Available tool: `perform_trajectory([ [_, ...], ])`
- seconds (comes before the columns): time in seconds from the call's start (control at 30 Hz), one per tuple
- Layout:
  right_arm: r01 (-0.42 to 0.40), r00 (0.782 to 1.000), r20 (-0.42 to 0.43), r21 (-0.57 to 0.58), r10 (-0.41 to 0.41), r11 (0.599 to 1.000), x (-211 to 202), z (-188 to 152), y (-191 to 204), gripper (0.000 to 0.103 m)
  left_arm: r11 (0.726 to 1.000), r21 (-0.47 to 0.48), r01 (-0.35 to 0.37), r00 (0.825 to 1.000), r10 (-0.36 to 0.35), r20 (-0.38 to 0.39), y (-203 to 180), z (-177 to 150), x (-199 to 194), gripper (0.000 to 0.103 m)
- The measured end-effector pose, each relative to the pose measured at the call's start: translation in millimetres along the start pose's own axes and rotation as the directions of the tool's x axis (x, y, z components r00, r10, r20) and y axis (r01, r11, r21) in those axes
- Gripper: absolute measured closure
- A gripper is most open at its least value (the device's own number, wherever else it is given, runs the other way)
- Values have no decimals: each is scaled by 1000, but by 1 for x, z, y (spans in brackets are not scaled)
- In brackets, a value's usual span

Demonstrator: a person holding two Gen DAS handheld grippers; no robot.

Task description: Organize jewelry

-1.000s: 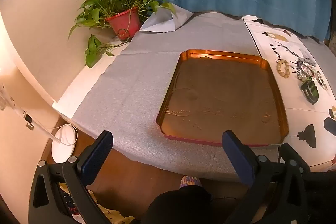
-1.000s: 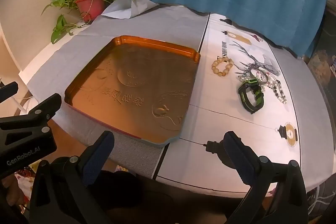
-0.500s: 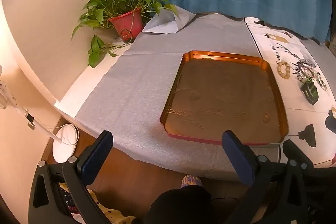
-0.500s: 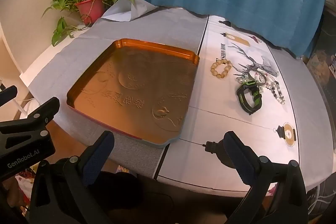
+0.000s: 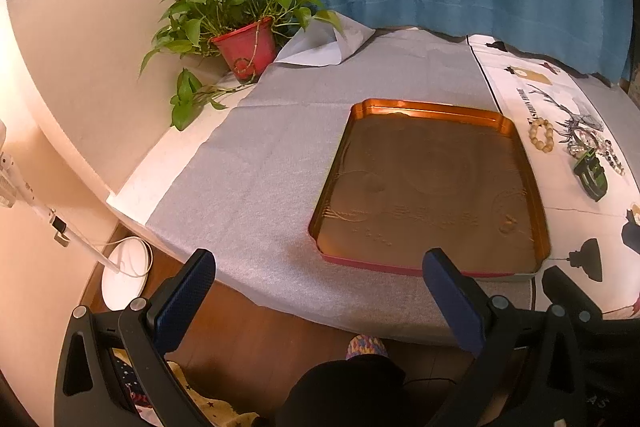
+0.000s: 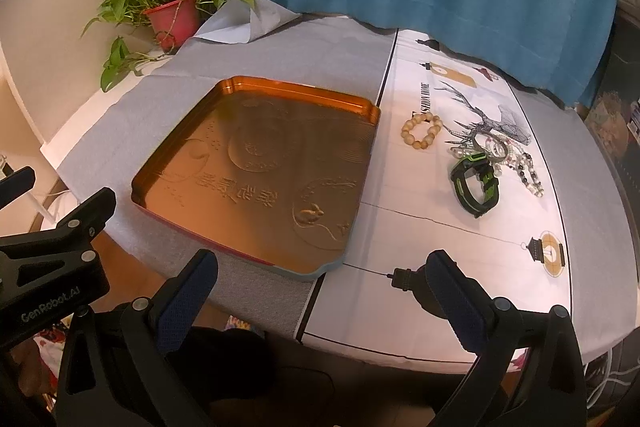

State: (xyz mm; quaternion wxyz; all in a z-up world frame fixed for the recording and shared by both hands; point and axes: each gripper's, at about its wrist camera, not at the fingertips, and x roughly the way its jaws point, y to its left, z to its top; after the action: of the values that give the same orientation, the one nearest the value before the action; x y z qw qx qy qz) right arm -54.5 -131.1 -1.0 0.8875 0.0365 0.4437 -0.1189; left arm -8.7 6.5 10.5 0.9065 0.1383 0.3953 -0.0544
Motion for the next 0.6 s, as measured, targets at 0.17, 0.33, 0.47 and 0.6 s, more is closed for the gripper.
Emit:
perform_trajectory([
  [0.17,-2,1000,6,1,2,1000,-2,0,1,0,1000,-5,1,1000,-1,0,3,0,0,0],
  [0.33,-4,1000,6,1,4,1000,-3,0,1,0,1000,-6,0,1000,0,0,5,0,0,0],
  [0.47,-6,1000,8,3,6,1000,-4,1,2,0,1000,-8,-4,1000,4,-1,7,0,1,0],
  [0.6,-6,1000,9,9,6,1000,-6,1,2,0,1000,-16,-10,1000,10,-4,11,-1,1,0],
])
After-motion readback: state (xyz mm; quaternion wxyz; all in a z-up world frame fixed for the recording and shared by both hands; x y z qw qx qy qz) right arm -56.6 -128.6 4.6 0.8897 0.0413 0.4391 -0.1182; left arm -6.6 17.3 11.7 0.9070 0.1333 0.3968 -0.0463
